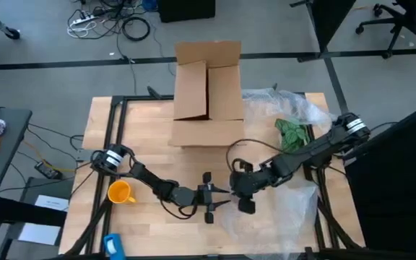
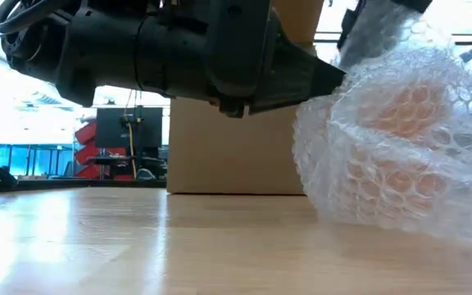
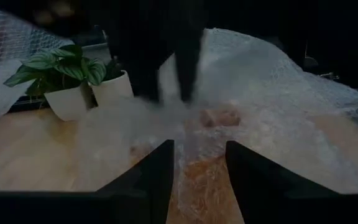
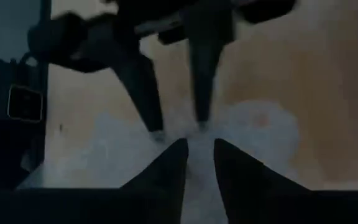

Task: Wrap mug
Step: Wrap the orange cup with the bubble wrap

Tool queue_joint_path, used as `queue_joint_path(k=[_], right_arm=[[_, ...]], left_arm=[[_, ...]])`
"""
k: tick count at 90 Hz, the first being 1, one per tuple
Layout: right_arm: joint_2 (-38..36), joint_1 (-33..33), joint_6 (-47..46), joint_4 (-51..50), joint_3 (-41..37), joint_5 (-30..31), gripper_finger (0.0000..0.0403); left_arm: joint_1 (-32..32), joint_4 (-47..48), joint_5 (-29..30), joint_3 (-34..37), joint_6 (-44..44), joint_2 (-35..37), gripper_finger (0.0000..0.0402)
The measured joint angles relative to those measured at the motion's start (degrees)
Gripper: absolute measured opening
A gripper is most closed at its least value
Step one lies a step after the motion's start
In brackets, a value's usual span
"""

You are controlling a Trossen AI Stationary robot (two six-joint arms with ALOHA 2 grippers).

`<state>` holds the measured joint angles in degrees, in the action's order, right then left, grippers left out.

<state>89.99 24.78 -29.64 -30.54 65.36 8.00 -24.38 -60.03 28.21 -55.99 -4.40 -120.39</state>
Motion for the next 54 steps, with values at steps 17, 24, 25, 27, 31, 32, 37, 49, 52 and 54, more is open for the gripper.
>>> queue_joint_path(k=[17, 24, 25, 27, 31, 32, 37, 49, 52, 54], right_arm=[[8.1, -0.2, -0.1, -1.1, 0.0, -5.7, 0.0007], [10.8, -0.3, 0.0, -1.4, 0.5, -7.2, 0.0002], [11.0, -0.4, 0.0, -1.4, 0.6, -7.3, 0.0002], [11.5, -0.4, 0.0, -1.5, 0.6, -7.3, 0.0002], [12.3, -0.3, 0.0, -2.0, 0.7, -7.3, 0.0003], [12.5, -0.3, 0.0, -2.2, 0.8, -7.2, 0.0003], [12.8, -0.4, 0.0, -3.0, 0.8, -7.2, 0.0001], [12.0, -0.5, -0.2, -6.8, 1.3, -7.2, 0.0001], [11.6, -0.3, -0.3, -8.3, 2.1, -7.0, 0.0000], [11.6, -0.2, -0.3, -9.1, 2.7, -6.7, 0.0000]], left_arm=[[0.3, 0.1, 0.6, 0.0, 0.0, 0.0, 0.0131], [0.4, 0.1, 0.7, 0.1, 0.0, 0.0, 0.0131], [0.4, 0.1, 0.8, 0.1, 0.0, 0.0, 0.0131], [0.4, 0.0, 1.1, 0.1, -0.1, 0.0, 0.0131], [0.4, 0.2, 1.6, 0.1, -0.8, 0.4, 0.0131], [0.4, 0.3, 1.7, 0.1, -1.1, 0.6, 0.0131], [0.4, 0.3, 2.3, 0.1, -1.8, 1.0, 0.0131], [0.0, 1.8, 4.9, 0.1, -4.7, 2.8, 0.0131], [-0.3, 2.4, 5.5, 0.1, -5.6, 3.3, 0.0131], [-0.5, 3.3, 6.1, 0.1, -6.0, 3.9, 0.0131]])
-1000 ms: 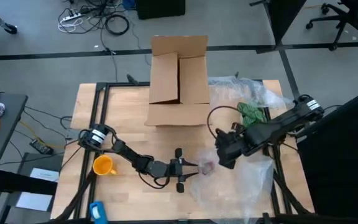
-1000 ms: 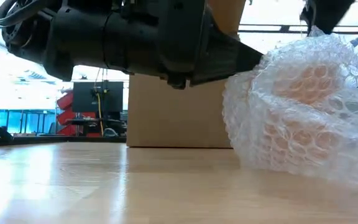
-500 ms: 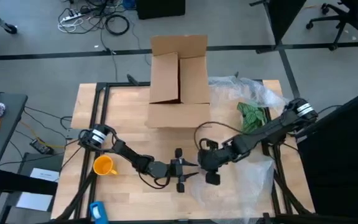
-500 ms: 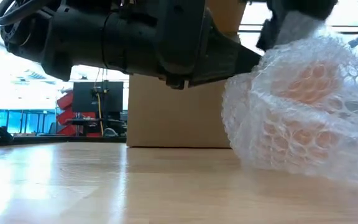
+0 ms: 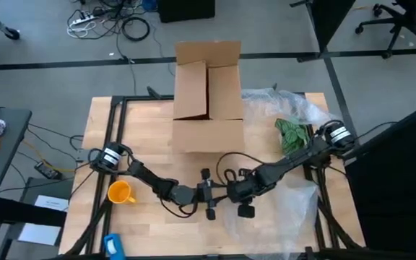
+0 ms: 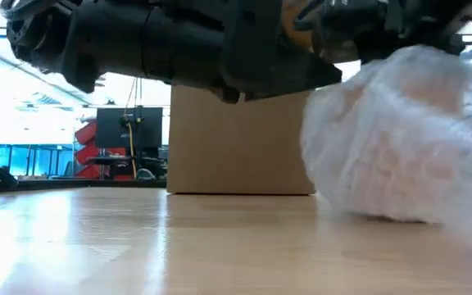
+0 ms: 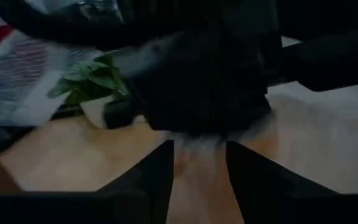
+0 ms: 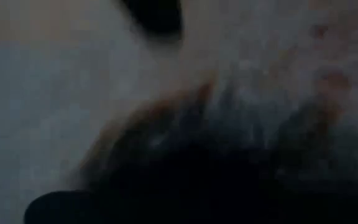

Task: Wrap mug
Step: Wrap the orange cup with the bubble wrap

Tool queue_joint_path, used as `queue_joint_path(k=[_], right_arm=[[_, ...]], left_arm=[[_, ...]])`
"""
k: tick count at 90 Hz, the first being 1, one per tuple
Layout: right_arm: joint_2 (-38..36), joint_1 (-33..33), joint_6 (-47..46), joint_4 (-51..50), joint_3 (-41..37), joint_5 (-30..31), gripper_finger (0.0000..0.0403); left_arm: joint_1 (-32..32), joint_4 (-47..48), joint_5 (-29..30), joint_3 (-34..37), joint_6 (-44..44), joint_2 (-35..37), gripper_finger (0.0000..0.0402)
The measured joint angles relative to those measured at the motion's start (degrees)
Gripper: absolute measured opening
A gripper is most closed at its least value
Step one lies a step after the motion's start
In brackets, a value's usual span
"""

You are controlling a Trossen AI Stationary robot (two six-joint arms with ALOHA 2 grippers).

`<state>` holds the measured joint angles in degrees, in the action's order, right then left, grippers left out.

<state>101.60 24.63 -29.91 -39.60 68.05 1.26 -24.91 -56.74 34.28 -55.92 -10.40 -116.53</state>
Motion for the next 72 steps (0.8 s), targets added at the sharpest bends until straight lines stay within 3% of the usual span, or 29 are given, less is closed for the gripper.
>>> queue_joint_path(k=[34, 48, 72], right_arm=[[-3.6, 0.8, 1.8, -7.3, 8.8, 2.0, 0.0000], [-3.7, 1.1, 3.3, -11.4, 12.1, 6.2, 0.0000], [-3.3, 0.7, 4.1, -6.2, 6.5, 7.5, 0.0000]], left_arm=[[-2.9, 9.0, 10.3, 0.0, -4.4, 3.7, 0.0131], [-3.7, 8.9, 12.3, 0.0, -4.4, 3.7, 0.0131], [-4.1, 8.5, 12.2, 0.0, -3.0, 4.3, 0.0131]])
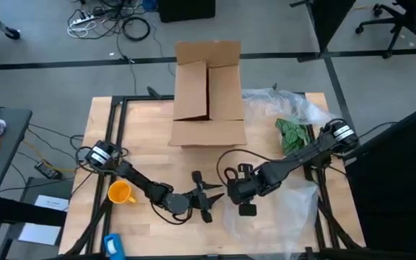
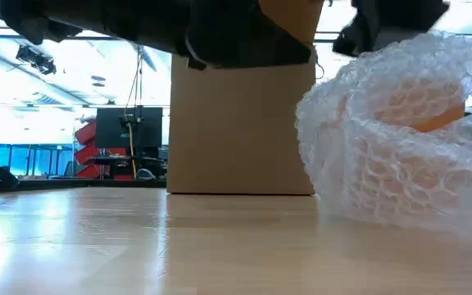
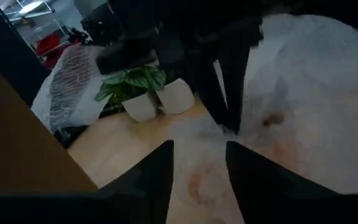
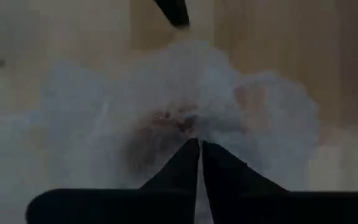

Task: Wrap mug
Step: Wrap the orange cup with the bubble wrap

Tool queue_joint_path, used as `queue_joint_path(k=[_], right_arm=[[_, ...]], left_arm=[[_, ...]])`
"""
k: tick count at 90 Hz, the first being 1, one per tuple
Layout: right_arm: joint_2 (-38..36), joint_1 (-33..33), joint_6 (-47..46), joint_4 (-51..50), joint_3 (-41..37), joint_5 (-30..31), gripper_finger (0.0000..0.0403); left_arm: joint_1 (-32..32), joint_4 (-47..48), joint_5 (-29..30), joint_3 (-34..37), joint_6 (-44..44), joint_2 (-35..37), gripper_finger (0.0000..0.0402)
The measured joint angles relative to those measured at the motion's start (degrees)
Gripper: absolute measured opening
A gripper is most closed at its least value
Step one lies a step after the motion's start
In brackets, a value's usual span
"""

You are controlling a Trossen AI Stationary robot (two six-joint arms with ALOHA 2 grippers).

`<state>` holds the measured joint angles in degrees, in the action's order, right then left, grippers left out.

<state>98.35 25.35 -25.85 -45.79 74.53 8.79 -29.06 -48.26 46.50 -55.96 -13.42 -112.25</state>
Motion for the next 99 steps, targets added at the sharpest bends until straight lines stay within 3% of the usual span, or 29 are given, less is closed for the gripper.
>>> queue_joint_path(k=[10, 23, 31, 46, 70, 99], right_arm=[[0.0, -0.4, -0.1, 6.0, -5.0, -1.8, 0.0000], [0.0, -1.8, 0.2, 15.8, -10.7, -5.3, 0.0000], [-0.3, -2.5, 0.5, 17.7, -11.9, -6.4, 0.0000], [0.0, -2.7, 0.9, 12.5, -10.9, -7.5, 0.0000], [0.2, -2.7, 2.4, 8.4, -8.1, -9.6, 0.0000], [3.3, -1.0, 1.3, 0.4, -7.7, -10.1, 0.0000]], left_arm=[[0.1, 0.2, -1.7, 0.0, 2.9, 0.0, 0.0131], [1.4, 0.3, -11.5, 0.0, 7.6, -0.6, 0.0131], [2.7, 1.4, -13.5, 0.0, 10.4, -2.1, 0.0131], [4.9, 1.7, -14.4, -0.6, 14.1, -5.9, 0.0131], [7.8, 1.8, -20.7, -8.8, 12.3, -12.1, 0.0131], [8.2, 7.3, -18.6, -10.9, 8.7, -10.1, 0.0131]])
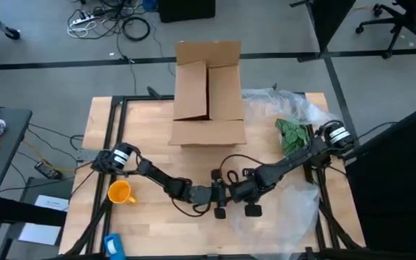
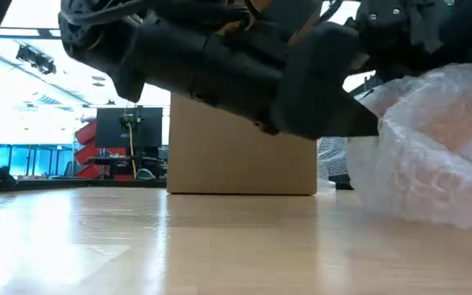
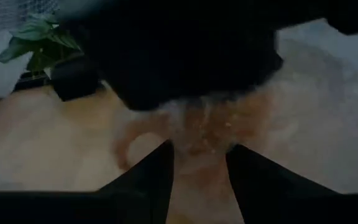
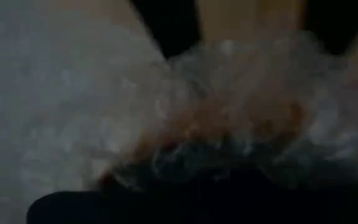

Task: Wrap mug
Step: Wrap the orange cup with the bubble wrap

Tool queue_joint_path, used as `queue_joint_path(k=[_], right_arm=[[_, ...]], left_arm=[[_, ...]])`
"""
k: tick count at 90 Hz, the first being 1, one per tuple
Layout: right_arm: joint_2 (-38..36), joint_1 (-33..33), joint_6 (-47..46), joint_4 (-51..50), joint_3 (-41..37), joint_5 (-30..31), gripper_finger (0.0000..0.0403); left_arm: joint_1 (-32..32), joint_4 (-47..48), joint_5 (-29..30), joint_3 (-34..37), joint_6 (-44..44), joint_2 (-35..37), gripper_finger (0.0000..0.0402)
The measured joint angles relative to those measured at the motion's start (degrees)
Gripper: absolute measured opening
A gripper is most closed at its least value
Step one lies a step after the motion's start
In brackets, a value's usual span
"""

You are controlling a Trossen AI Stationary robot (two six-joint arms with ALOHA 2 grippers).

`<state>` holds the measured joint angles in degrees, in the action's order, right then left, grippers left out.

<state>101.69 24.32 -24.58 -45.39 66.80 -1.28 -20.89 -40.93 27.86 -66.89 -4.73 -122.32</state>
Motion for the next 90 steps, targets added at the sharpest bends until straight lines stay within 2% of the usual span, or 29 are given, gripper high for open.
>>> queue_joint_path(k=[12, 38, 62, 90], right_arm=[[-0.3, 0.1, -0.9, -1.4, 1.6, 1.8, 0.0000], [-1.7, 0.3, -0.4, -13.3, 8.3, 4.1, 0.0000], [-2.2, 2.9, -2.8, -19.7, 13.7, 5.2, 0.0000], [-2.2, 6.7, -2.8, -15.7, 17.6, 9.1, 0.0000]], left_arm=[[-0.7, 1.2, 0.3, 0.0, -1.0, 1.2, 0.0131], [-0.9, -0.9, 0.2, 0.0, -0.9, 1.6, 0.0131], [-1.0, -1.3, 0.1, 0.0, -0.7, 1.6, 0.0131], [-1.0, -1.6, 0.1, 0.0, -0.6, 1.6, 0.0131]])
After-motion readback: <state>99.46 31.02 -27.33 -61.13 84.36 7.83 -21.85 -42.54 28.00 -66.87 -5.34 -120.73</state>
